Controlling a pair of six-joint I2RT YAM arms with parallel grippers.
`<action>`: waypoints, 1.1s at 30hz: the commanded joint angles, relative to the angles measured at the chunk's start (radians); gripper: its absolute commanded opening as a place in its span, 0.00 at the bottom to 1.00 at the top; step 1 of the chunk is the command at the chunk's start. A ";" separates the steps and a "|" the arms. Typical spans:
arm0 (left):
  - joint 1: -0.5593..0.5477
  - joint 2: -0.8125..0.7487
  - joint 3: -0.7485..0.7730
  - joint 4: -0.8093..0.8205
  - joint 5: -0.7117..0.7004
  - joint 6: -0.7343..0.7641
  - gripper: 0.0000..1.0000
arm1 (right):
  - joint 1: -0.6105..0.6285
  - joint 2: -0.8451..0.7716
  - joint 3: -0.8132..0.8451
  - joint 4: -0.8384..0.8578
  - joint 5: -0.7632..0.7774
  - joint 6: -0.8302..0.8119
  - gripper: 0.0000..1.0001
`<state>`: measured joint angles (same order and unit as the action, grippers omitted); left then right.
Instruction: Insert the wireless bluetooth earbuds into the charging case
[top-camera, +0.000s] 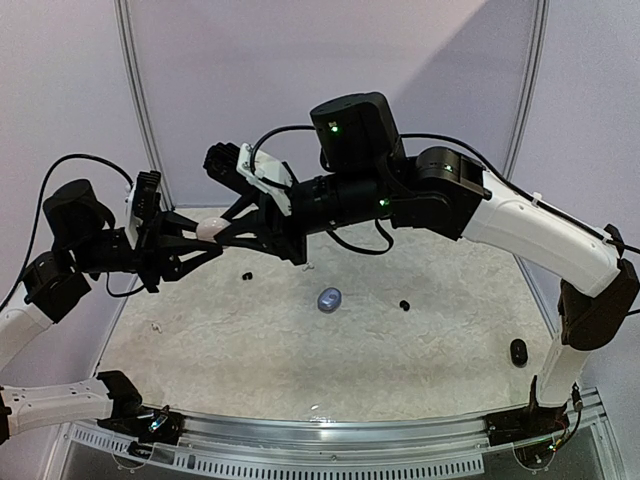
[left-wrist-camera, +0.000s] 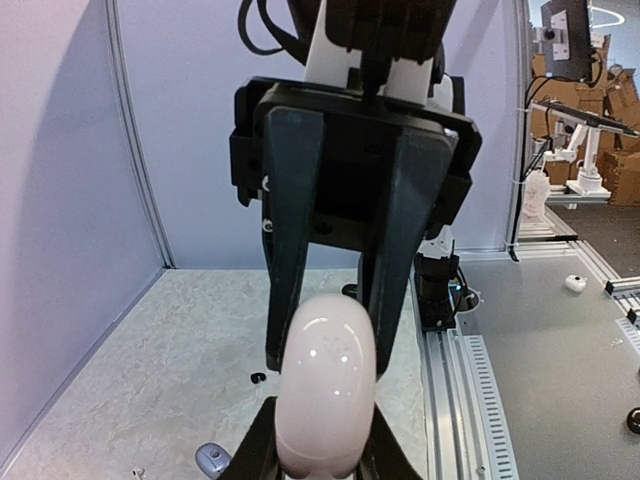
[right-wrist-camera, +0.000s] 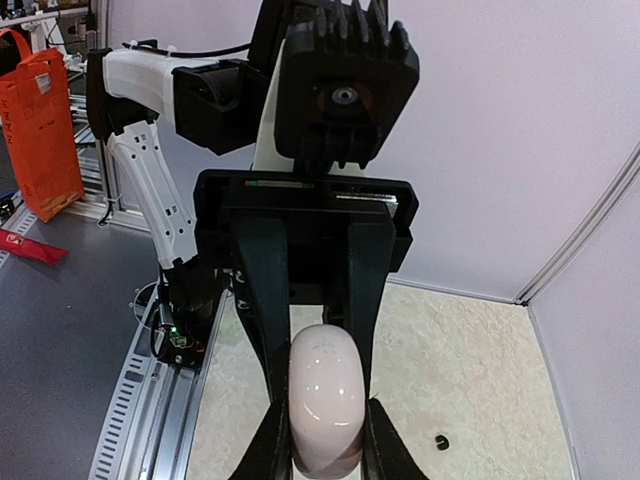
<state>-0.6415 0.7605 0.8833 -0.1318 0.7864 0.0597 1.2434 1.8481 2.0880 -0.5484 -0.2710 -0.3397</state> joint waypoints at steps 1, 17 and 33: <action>-0.015 -0.004 -0.011 0.002 0.011 -0.024 0.06 | 0.007 0.007 0.003 0.026 -0.001 -0.007 0.00; -0.015 -0.008 -0.017 0.002 0.002 -0.024 0.06 | 0.007 0.002 -0.001 0.039 -0.008 0.000 0.00; -0.017 -0.010 -0.004 -0.051 0.017 0.064 0.00 | 0.006 0.027 0.000 0.044 0.101 0.046 0.40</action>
<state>-0.6415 0.7567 0.8761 -0.1421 0.7784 0.0700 1.2446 1.8503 2.0876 -0.5228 -0.2253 -0.3145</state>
